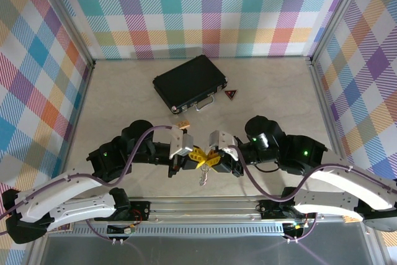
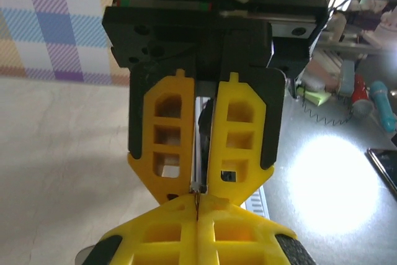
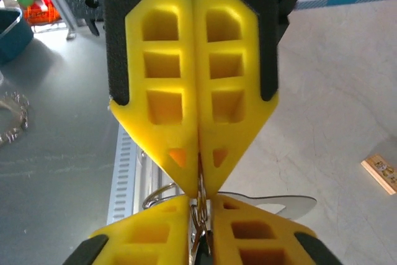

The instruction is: Put the keys on the keyring

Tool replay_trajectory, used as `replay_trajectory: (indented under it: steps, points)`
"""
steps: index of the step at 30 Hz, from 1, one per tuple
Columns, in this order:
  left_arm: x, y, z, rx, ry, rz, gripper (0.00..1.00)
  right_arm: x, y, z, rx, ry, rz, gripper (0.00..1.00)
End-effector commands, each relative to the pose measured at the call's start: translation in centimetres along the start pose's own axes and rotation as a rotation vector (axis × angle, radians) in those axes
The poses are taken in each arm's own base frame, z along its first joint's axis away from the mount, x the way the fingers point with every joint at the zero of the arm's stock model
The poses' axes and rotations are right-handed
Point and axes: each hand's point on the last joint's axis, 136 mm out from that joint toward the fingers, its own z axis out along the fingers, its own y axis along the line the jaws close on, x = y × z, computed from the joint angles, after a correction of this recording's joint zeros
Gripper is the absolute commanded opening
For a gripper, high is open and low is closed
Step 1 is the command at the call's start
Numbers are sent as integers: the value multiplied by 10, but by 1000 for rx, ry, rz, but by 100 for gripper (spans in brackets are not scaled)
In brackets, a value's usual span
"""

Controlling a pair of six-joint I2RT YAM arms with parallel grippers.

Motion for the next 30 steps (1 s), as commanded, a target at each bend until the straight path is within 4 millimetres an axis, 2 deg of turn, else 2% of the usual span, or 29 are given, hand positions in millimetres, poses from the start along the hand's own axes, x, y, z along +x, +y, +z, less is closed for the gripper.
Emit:
replay_trajectory:
  steps: [1, 4, 7, 13, 17, 19, 23, 25, 30]
  points:
    - [-39, -10, -6, 44, -183, 46, 0, -24, 5, -10, 2, -146, -25, 22]
    - [-41, -11, -3, 60, -197, 50, 0, -28, 7, -17, 2, -207, -28, 28]
    - [-43, -13, -1, 77, -210, 49, 0, -29, 9, -21, 4, -238, -26, 28]
    - [-48, -16, -1, 102, -261, 39, 0, -27, 9, -24, 15, -264, -30, 24]
    - [-44, -14, -1, 92, -250, 33, 0, -26, 7, -27, 26, -277, 1, 18]
    - [-40, -14, -1, 90, -238, 27, 0, -25, 7, -27, 27, -273, 9, 18]
    - [-34, -14, -1, 88, -215, 13, 0, -22, 9, -25, 14, -260, 15, 29]
    - [-34, -14, -1, 88, -215, 12, 0, -21, 9, -25, 13, -263, 17, 31]
    - [-34, -15, -2, 89, -219, 11, 0, -23, 9, -24, 12, -266, 16, 17]
